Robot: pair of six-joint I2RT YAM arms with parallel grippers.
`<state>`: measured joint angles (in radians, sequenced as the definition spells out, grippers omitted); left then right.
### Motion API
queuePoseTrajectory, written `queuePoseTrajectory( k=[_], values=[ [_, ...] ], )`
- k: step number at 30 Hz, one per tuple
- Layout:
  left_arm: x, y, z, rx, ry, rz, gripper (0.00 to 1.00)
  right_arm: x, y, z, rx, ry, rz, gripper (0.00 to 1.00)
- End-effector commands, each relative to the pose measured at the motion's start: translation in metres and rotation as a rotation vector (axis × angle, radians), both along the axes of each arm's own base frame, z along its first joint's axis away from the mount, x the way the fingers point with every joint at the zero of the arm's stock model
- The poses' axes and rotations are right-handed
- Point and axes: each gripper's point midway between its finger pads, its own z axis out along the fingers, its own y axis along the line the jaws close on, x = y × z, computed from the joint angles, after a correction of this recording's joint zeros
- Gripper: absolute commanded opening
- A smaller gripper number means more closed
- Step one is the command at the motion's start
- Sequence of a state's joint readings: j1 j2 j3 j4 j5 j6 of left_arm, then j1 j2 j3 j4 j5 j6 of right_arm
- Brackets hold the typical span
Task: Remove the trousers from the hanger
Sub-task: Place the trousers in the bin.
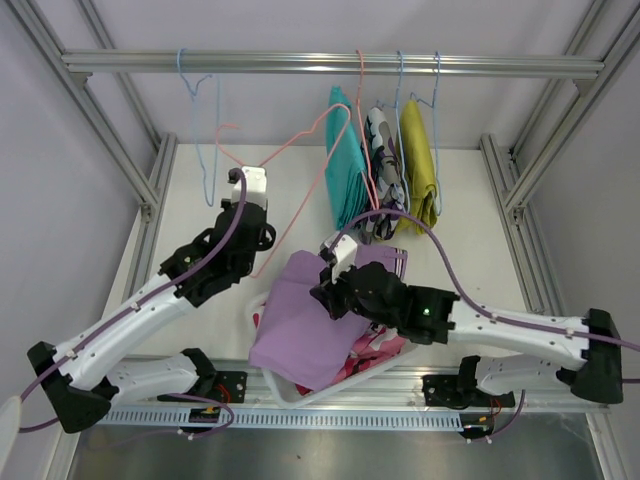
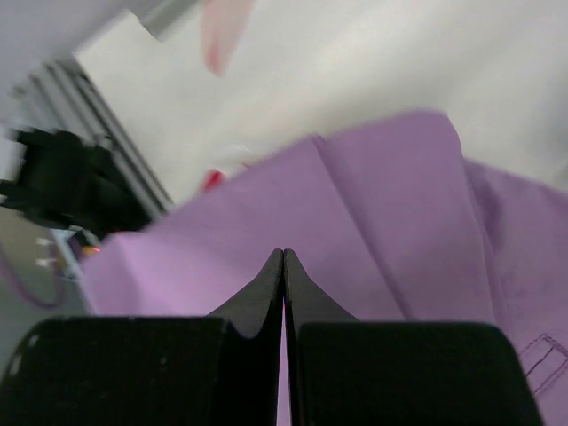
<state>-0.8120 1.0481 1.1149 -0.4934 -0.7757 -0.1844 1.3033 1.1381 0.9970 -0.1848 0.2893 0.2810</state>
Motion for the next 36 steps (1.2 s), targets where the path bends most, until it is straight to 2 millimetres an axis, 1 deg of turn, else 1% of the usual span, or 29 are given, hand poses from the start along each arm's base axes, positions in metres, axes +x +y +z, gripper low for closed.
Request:
queuePoseTrajectory(
  k=[1,2,3,4,5,6,7,8,9,11,14,15,16,17,18,19,20,21,22,23,25,28,29,31,32,33,34,35,36],
  values=[
    [-0.003,0.003,0.027,-0.072,-0.062,0.01,0.01,0.012,0.008,-0.05,-0.003,0.104,0.024,0.0],
    [-0.003,0.003,0.03,-0.081,-0.067,0.006,0.01,0.013,0.001,-0.085,-0.04,0.164,0.006,0.0],
    [-0.004,0.003,0.031,-0.084,-0.069,0.004,0.01,0.018,0.006,-0.096,-0.009,0.198,0.02,0.0],
    [-0.004,0.002,0.032,-0.088,-0.07,0.002,0.01,0.016,0.004,-0.11,-0.01,0.227,0.018,0.0],
    [-0.004,0.003,0.032,-0.089,-0.071,0.002,0.01,0.012,-0.001,-0.133,-0.006,0.268,0.007,0.0],
    [-0.005,0.003,0.034,-0.094,-0.072,-0.001,0.01,0.006,-0.003,-0.146,-0.012,0.299,0.012,0.0],
    [-0.005,0.003,0.033,-0.094,-0.071,-0.004,0.01,0.003,-0.005,-0.156,-0.014,0.322,0.006,0.0],
    [-0.006,0.002,0.034,-0.1,-0.071,-0.008,0.01,0.001,-0.006,-0.161,0.004,0.344,-0.007,0.0],
    [-0.006,0.002,0.034,-0.101,-0.069,-0.008,0.01,-0.006,-0.012,-0.176,-0.022,0.362,-0.011,0.0],
    [-0.006,0.001,0.034,-0.104,-0.067,-0.013,0.01,-0.006,-0.017,-0.184,-0.038,0.375,-0.031,0.0],
    [-0.006,-0.001,0.033,-0.104,-0.062,-0.018,0.01,-0.003,-0.02,-0.173,-0.063,0.354,-0.044,0.0],
    [-0.006,-0.001,0.033,-0.104,-0.061,-0.021,0.01,0.004,-0.012,-0.151,-0.041,0.314,-0.037,0.0],
    [-0.006,-0.002,0.032,-0.102,-0.058,-0.022,0.01,0.007,-0.01,-0.139,-0.041,0.298,-0.036,0.0],
    [-0.006,-0.002,0.035,-0.108,-0.063,-0.024,0.01,0.008,-0.014,-0.129,-0.059,0.285,-0.041,0.0],
    [-0.005,-0.003,0.032,-0.104,-0.056,-0.024,0.01,0.01,-0.012,-0.113,-0.049,0.266,-0.039,0.0],
    [-0.005,-0.004,0.03,-0.102,-0.051,-0.028,0.01,0.014,-0.006,-0.084,-0.026,0.226,-0.03,0.0],
    [-0.006,-0.005,0.029,-0.102,-0.049,-0.029,0.01,0.016,-0.013,-0.075,-0.048,0.208,-0.046,0.0],
    [-0.006,-0.005,0.029,-0.099,-0.049,-0.028,0.01,0.019,-0.014,-0.062,-0.043,0.187,-0.054,0.0],
    [-0.006,-0.005,0.028,-0.097,-0.047,-0.03,0.01,0.024,-0.013,-0.037,-0.023,0.149,-0.058,0.0],
    [-0.006,-0.006,0.03,-0.099,-0.048,-0.031,0.01,0.027,-0.022,-0.032,-0.045,0.138,-0.083,0.0],
    [-0.006,-0.005,0.03,-0.096,-0.048,-0.031,0.01,0.029,-0.028,-0.021,-0.051,0.117,-0.097,0.0],
    [-0.007,-0.005,0.031,-0.094,-0.052,-0.032,0.01,0.029,-0.038,-0.023,-0.033,0.121,-0.118,0.0],
    [-0.007,-0.005,0.032,-0.095,-0.054,-0.034,0.01,0.025,-0.043,-0.044,-0.057,0.151,-0.129,0.0],
    [-0.007,-0.005,0.032,-0.091,-0.054,-0.037,0.01,0.022,-0.047,-0.056,-0.025,0.176,-0.138,0.0],
    [-0.007,-0.005,0.034,-0.093,-0.057,-0.037,0.01,0.018,-0.048,-0.066,-0.009,0.212,-0.145,0.0],
    [-0.008,-0.005,0.033,-0.088,-0.055,-0.038,0.01,0.012,-0.057,-0.098,-0.047,0.249,-0.152,0.0],
    [-0.008,-0.004,0.033,-0.084,-0.053,-0.035,0.01,0.009,-0.055,-0.1,-0.002,0.257,-0.146,0.0],
    [-0.008,-0.004,0.035,-0.087,-0.055,-0.036,0.01,0.004,-0.057,-0.111,0.019,0.294,-0.154,0.0],
    [-0.008,-0.004,0.035,-0.083,-0.055,-0.039,0.01,-0.002,-0.068,-0.141,-0.021,0.324,-0.167,0.0]
  ],
)
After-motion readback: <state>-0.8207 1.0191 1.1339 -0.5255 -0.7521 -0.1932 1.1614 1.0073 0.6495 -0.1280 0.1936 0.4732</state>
